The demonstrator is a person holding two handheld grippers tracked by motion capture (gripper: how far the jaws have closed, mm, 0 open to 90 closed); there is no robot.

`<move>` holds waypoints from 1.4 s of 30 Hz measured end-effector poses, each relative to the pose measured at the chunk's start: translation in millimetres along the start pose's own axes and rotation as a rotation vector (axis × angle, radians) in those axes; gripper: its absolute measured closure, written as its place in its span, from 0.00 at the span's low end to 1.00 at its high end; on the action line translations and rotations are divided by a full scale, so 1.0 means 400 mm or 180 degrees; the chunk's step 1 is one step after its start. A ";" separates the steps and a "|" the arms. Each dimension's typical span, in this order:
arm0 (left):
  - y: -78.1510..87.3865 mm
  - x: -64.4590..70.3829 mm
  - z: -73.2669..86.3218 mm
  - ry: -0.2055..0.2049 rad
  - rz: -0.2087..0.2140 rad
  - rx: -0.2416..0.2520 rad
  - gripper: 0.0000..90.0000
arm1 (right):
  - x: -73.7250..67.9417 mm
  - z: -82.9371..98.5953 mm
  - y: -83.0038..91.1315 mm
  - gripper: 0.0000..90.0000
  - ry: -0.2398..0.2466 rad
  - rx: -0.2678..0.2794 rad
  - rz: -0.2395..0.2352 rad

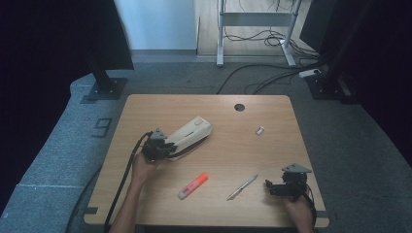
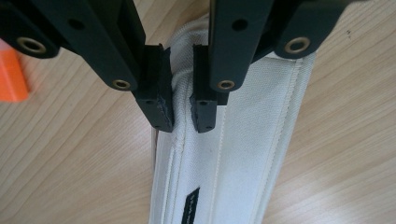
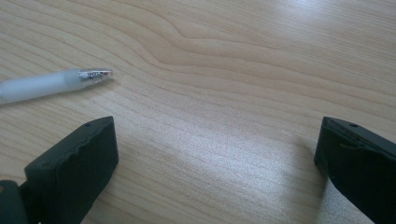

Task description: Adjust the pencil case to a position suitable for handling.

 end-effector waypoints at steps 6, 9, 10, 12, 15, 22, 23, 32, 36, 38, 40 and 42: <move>0.021 -0.002 -0.004 0.0132 0.0075 0.0049 0.89 | 0.000 0.000 0.000 0.00 0.0001 -0.0001 -0.0001; 0.028 -0.002 -0.003 0.0202 0.0134 0.0053 0.89 | 0.000 0.000 0.000 0.00 0.0001 -0.0002 0.0000; 0.034 0.000 0.001 0.0254 0.0169 0.0094 0.89 | 0.000 0.000 0.000 0.00 0.0002 -0.0002 0.0000; 0.041 0.002 0.007 0.0292 0.0191 0.0127 0.89 | 0.000 0.000 0.000 0.00 0.0002 -0.0003 0.0000; 0.049 0.011 0.016 0.0320 0.0207 0.0143 0.89 | 0.000 0.000 0.000 0.00 0.0002 -0.0004 -0.0001; 0.062 0.025 0.045 0.0346 0.0278 0.0212 0.89 | 0.000 -0.002 -0.001 0.00 0.0010 -0.0025 -0.0006; 0.063 0.025 0.049 0.0341 0.0291 0.0217 0.89 | 0.000 -0.004 -0.001 0.00 0.0012 -0.0047 -0.0001; 0.059 0.036 0.058 0.0263 0.0245 0.0178 0.88 | -0.008 -0.040 -0.005 0.14 0.0141 -0.0152 -0.0142; 0.060 0.037 0.061 0.0244 0.0245 0.0212 0.88 | -0.006 -0.066 -0.015 0.13 0.0090 -0.0111 -0.0313; 0.063 0.035 0.063 0.0247 0.0265 0.0236 0.88 | -0.001 -0.082 -0.019 0.13 0.0055 -0.0066 -0.0383; 0.065 0.035 0.066 0.0250 0.0276 0.0265 0.88 | 0.004 -0.099 -0.023 0.13 0.0022 -0.0010 -0.0495; 0.066 0.035 0.069 0.0233 0.0279 0.0273 0.89 | 0.008 -0.118 -0.030 0.14 0.0010 0.0009 -0.0541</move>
Point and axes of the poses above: each handheld gripper's, and its own axes: y roughly backward along the jaws, z roughly out of its underside, x roughly to its right, the point moved 3 cm from there along -y, roughly forward along the jaws, and after that the axes turned 9 degrees about z, right-handed, at the moved point
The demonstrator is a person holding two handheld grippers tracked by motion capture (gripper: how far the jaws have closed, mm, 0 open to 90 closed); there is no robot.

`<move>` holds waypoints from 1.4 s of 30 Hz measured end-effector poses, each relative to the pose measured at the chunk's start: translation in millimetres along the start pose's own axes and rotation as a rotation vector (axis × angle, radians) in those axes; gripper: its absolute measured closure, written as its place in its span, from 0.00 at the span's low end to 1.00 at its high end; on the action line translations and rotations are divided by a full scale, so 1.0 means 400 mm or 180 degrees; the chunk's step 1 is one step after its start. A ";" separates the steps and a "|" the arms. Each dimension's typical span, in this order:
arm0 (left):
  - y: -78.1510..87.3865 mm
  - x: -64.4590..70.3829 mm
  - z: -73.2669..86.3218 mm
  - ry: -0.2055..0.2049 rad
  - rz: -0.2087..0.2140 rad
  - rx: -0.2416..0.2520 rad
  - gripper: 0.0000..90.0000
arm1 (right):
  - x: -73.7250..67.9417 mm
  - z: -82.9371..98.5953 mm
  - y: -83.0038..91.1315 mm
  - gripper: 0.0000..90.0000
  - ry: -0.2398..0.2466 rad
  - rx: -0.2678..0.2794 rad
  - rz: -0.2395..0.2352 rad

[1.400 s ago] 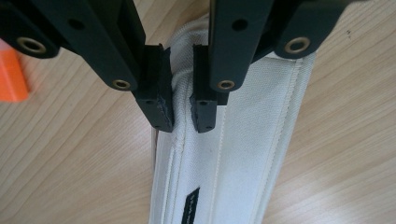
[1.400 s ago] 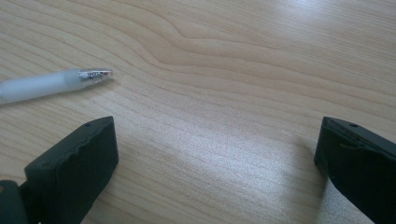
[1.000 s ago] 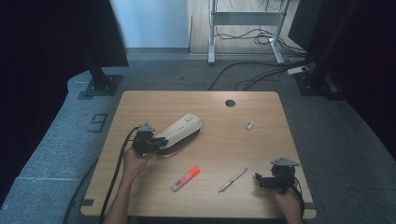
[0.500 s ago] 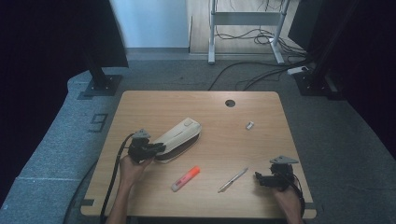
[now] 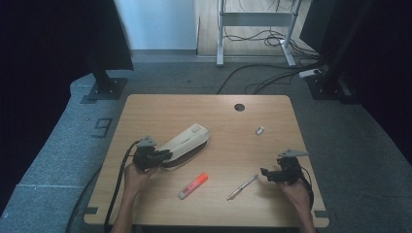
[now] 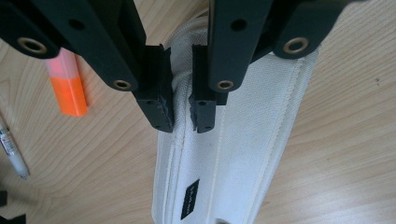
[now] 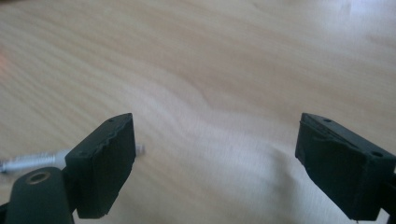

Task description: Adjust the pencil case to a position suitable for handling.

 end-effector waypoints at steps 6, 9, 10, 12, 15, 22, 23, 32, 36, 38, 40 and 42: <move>0.004 0.001 0.001 -0.0009 -0.0010 0.0011 0.89 | 0.014 -0.058 -0.023 0.14 0.0079 0.0052 0.0088; 0.009 0.000 0.002 -0.0003 0.0001 0.0022 0.89 | 0.024 -0.082 -0.038 0.14 0.0099 0.0047 0.0076; 0.010 0.000 0.003 0.0000 0.0005 0.0024 0.89 | 0.027 -0.088 -0.045 0.14 0.0106 0.0019 0.0060; 0.010 0.000 0.005 0.0007 0.0009 0.0029 0.89 | 0.035 -0.101 -0.056 0.13 0.0122 -0.0004 0.0060; 0.012 0.000 0.005 0.0018 0.0014 0.0041 0.89 | 0.044 -0.114 -0.066 0.12 0.0132 0.0009 0.0069; 0.012 0.001 0.007 0.0012 0.0020 0.0041 0.89 | 0.069 -0.165 -0.107 0.15 0.0205 0.0005 0.0180; 0.012 0.001 0.007 0.0005 0.0018 0.0038 0.89 | 0.069 -0.169 -0.114 0.16 0.0226 -0.0001 0.0197; 0.013 0.002 0.008 -0.0015 0.0015 0.0041 0.89 | 0.090 -0.195 -0.178 0.28 0.0306 0.0013 0.0299; 0.012 0.003 0.009 -0.0023 0.0019 0.0031 0.89 | 0.104 -0.206 -0.203 0.31 0.0311 -0.0007 0.0284; 0.011 0.002 0.009 -0.0026 0.0020 0.0029 0.89 | 0.110 -0.212 -0.214 0.31 0.0322 -0.0015 0.0295; 0.012 0.002 0.010 -0.0027 0.0023 0.0031 0.89 | 0.113 -0.220 -0.224 0.31 0.0324 -0.0022 0.0302; 0.012 0.002 0.010 -0.0025 0.0024 0.0034 0.89 | 0.117 -0.228 -0.232 0.30 0.0334 -0.0032 0.0332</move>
Point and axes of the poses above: each handheld gripper's, and its own axes: y roughly backward along the jaws, z roughly out of its underside, x roughly to its right, the point moved 3 cm from there along -y, roughly forward along the jaws, and after that the axes turned 9 degrees about z, right-handed, at the moved point
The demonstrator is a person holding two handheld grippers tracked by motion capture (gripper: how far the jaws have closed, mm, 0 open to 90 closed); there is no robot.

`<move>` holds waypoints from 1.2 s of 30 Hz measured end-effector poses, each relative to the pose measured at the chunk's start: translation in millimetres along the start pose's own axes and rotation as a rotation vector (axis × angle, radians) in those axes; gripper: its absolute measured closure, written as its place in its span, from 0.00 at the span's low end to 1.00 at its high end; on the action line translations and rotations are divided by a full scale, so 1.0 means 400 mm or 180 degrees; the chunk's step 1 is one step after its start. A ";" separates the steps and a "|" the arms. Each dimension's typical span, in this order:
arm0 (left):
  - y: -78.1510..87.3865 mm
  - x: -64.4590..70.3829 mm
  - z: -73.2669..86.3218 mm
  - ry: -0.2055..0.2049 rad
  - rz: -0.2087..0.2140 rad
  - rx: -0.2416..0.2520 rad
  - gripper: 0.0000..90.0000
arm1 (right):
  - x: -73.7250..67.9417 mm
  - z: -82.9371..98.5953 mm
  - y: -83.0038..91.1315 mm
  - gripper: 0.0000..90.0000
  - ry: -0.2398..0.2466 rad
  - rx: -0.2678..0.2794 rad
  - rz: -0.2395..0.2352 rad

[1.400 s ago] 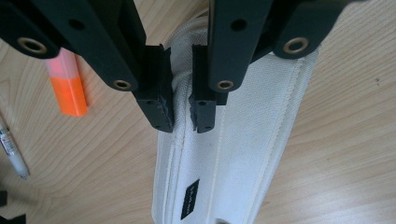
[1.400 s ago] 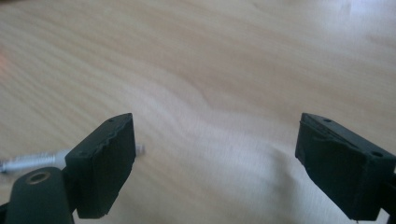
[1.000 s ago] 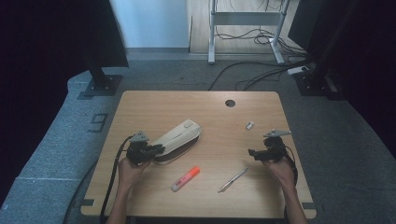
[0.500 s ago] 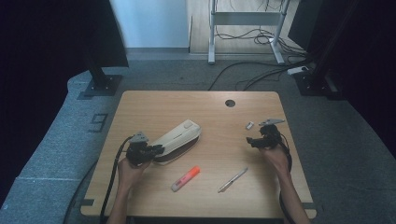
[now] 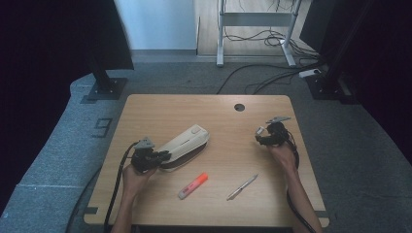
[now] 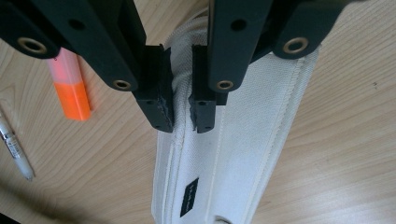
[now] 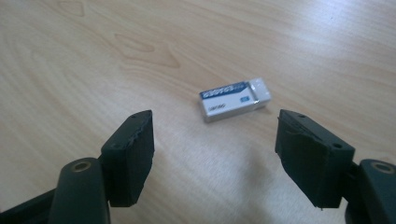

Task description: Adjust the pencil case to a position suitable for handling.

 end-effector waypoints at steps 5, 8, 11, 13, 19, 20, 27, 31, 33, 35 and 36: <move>0.001 -0.001 0.000 0.0008 0.0009 0.0007 0.89 | 0.012 -0.017 -0.020 0.29 0.0006 -0.0013 0.0025; 0.001 -0.001 0.001 0.0010 0.0015 0.0009 0.89 | 0.017 -0.021 -0.030 0.30 0.0019 -0.0028 0.0023; 0.000 -0.001 0.002 0.0004 0.0015 0.0007 0.88 | 0.024 -0.025 -0.047 0.31 0.0017 -0.0054 -0.0014; 0.000 0.000 0.002 0.0002 0.0018 0.0008 0.88 | 0.028 -0.026 -0.053 0.32 0.0026 -0.0074 -0.0028; 0.000 0.000 0.002 -0.0003 0.0020 0.0004 0.88 | 0.042 -0.028 -0.072 0.33 0.0037 -0.0110 -0.0064; 0.000 -0.001 0.002 0.0000 0.0024 0.0009 0.88 | 0.042 -0.029 -0.075 0.34 0.0047 -0.0108 -0.0067; 0.001 -0.002 0.003 0.0005 0.0042 0.0011 0.88 | 0.034 -0.040 -0.090 0.44 0.0105 -0.0110 -0.0119; 0.001 -0.005 0.004 0.0009 0.0058 0.0017 0.88 | 0.032 -0.038 -0.090 0.49 0.0030 -0.0074 -0.0147; 0.001 -0.006 0.004 0.0015 0.0065 0.0023 0.88 | 0.030 -0.038 -0.090 0.50 -0.0003 -0.0070 -0.0129; 0.000 -0.006 0.005 0.0024 0.0070 0.0023 0.88 | 0.028 -0.037 -0.088 0.50 -0.0024 -0.0071 -0.0111; 0.001 -0.007 0.005 0.0025 0.0075 0.0025 0.88 | 0.028 -0.036 -0.087 0.50 -0.0043 -0.0075 -0.0126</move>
Point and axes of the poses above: each handheld gripper's, and its own axes: y roughly backward along the jaws, z roughly out of its underside, x roughly to its right, the point moved 3 cm from there along -y, roughly forward along the jaws, and after that the axes turned 9 degrees about z, right-handed, at the moved point
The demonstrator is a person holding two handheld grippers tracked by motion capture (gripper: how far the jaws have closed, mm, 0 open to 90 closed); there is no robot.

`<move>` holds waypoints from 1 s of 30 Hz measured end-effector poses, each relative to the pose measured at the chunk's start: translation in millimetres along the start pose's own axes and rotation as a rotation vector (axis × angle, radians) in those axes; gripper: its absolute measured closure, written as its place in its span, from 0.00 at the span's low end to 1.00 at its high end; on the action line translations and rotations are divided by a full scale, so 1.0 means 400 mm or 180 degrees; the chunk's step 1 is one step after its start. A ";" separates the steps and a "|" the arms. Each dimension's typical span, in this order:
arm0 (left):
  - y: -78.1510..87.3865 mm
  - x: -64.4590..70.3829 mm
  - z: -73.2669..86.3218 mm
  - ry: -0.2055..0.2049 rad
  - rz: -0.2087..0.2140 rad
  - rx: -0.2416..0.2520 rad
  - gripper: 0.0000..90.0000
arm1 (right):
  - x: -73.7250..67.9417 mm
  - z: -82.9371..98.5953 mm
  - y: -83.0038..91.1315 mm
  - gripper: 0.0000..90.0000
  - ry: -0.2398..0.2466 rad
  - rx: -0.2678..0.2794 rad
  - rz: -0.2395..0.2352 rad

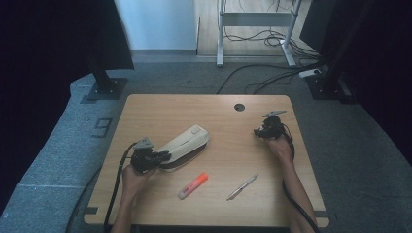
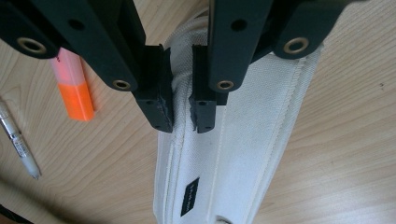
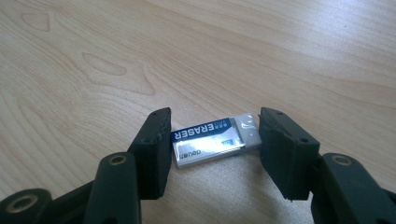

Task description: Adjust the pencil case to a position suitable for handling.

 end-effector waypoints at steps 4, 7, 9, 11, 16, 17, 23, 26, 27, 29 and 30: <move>0.001 -0.001 0.000 0.0004 0.0008 0.0016 0.88 | 0.003 0.007 0.009 0.50 -0.0138 0.0023 -0.0047; 0.000 -0.001 0.000 -0.0006 0.0005 0.0011 0.88 | 0.003 0.016 0.021 0.50 -0.0172 0.0025 -0.0065; 0.000 -0.001 0.001 -0.0007 0.0003 0.0011 0.88 | -0.002 0.024 0.032 0.50 -0.0185 0.0032 -0.0080; 0.000 0.000 0.001 -0.0004 -0.0003 0.0019 0.88 | -0.008 0.031 0.047 0.50 -0.0189 0.0045 -0.0073; 0.000 0.000 0.000 -0.0002 -0.0004 0.0023 0.88 | -0.023 0.046 0.086 0.50 -0.0178 0.0084 -0.0112; 0.000 0.000 0.000 0.0000 -0.0004 0.0024 0.88 | -0.027 0.048 0.095 0.50 -0.0163 0.0091 -0.0115; 0.001 0.000 0.000 0.0001 -0.0005 0.0023 0.88 | -0.061 0.052 0.145 0.50 -0.0111 0.0163 -0.0184; 0.001 0.000 0.001 0.0003 0.0004 0.0023 0.88 | -0.081 0.054 0.163 0.50 -0.0113 0.0211 -0.0280; 0.001 -0.001 0.001 0.0004 0.0007 0.0024 0.88 | -0.089 0.055 0.168 0.50 -0.0138 0.0213 -0.0311; 0.001 -0.001 0.001 0.0002 0.0007 0.0023 0.88 | -0.103 0.057 0.177 0.50 -0.0148 0.0224 -0.0371; 0.001 0.000 0.001 0.0003 0.0006 0.0023 0.88 | -0.110 0.058 0.181 0.50 -0.0145 0.0241 -0.0396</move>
Point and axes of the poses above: each handheld gripper's, and its own axes: y roughly backward along the jaws, z roughly out of its underside, x roughly to its right, the point moved 3 cm from there along -y, roughly forward along the jaws, and after that the axes turned 9 degrees about z, right-handed, at the moved point
